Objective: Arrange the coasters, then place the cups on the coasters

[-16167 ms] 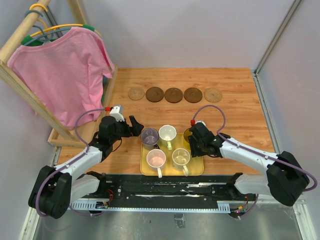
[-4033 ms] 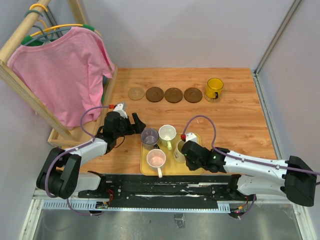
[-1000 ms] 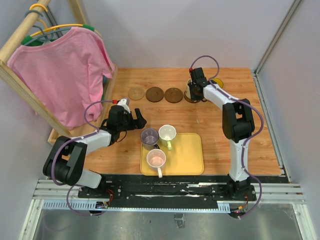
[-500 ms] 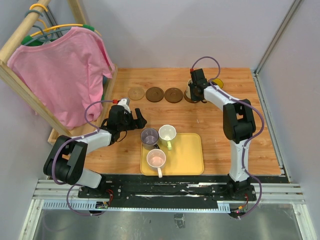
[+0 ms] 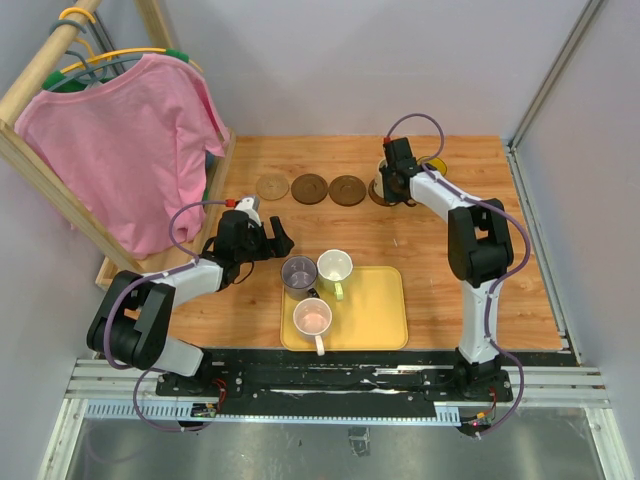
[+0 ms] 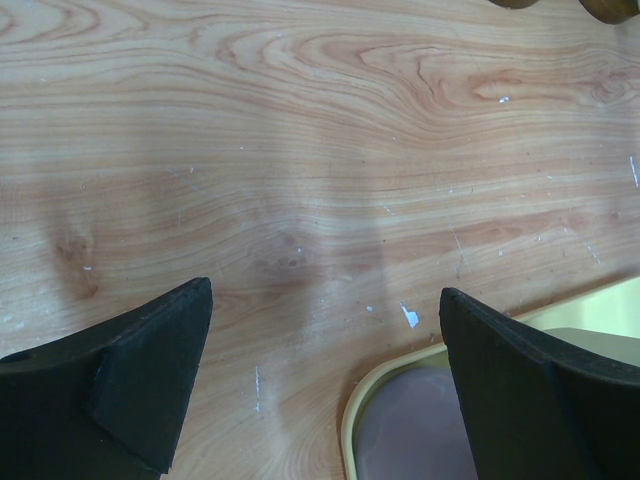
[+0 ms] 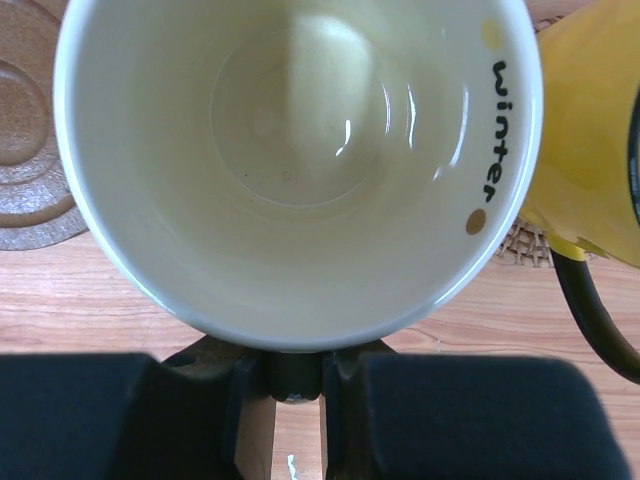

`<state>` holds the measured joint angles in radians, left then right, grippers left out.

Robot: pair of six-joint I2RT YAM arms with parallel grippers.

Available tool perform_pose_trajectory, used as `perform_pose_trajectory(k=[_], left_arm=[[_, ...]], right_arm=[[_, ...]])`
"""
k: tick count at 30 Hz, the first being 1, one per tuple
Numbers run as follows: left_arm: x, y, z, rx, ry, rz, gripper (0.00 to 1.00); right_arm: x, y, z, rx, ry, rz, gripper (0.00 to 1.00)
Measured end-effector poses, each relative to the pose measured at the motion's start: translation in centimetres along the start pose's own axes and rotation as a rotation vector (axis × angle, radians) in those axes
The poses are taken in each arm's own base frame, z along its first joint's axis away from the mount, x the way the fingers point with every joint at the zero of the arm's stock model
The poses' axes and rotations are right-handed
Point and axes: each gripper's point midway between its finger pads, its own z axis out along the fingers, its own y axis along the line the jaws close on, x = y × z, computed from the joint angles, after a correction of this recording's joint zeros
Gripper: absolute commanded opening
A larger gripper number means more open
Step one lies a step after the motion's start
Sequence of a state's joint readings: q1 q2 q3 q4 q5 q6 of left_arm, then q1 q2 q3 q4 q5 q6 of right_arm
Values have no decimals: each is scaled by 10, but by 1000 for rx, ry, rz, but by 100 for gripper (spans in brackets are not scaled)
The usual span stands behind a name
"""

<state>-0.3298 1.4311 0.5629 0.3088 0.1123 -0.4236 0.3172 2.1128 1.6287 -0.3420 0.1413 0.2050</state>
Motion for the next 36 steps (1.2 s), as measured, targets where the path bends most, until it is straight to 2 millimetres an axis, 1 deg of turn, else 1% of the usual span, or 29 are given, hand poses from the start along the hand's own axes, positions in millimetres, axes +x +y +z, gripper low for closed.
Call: perform_pose_trajectory(k=[5, 10, 15, 18, 22, 25, 28, 32, 36], left_arm=[[0, 0, 0, 3, 1, 0, 100], [0, 0, 0, 3, 1, 0, 100], [2, 0, 1, 2, 6, 0, 100], [4, 1, 3, 0, 14, -2, 100], [6, 2, 3, -2, 20, -3, 100], [7, 2, 4, 0, 23, -3, 100], [7, 1, 3, 3, 24, -3, 100], [7, 1, 3, 4, 24, -3, 100], [7, 1, 3, 4, 24, -3, 100]], right_arm=[[1, -6, -2, 11, 16, 5, 1], [2, -8, -3, 16, 25, 5, 2], [3, -8, -3, 14, 30, 4, 20], [3, -7, -5, 9, 34, 4, 28], [-9, -4, -7, -8, 5, 5, 38], [-11, -3, -7, -13, 1, 5, 45], [-11, -3, -8, -16, 0, 2, 50], [-14, -3, -12, -15, -11, 2, 52], [-20, -3, -29, -14, -44, 0, 54]])
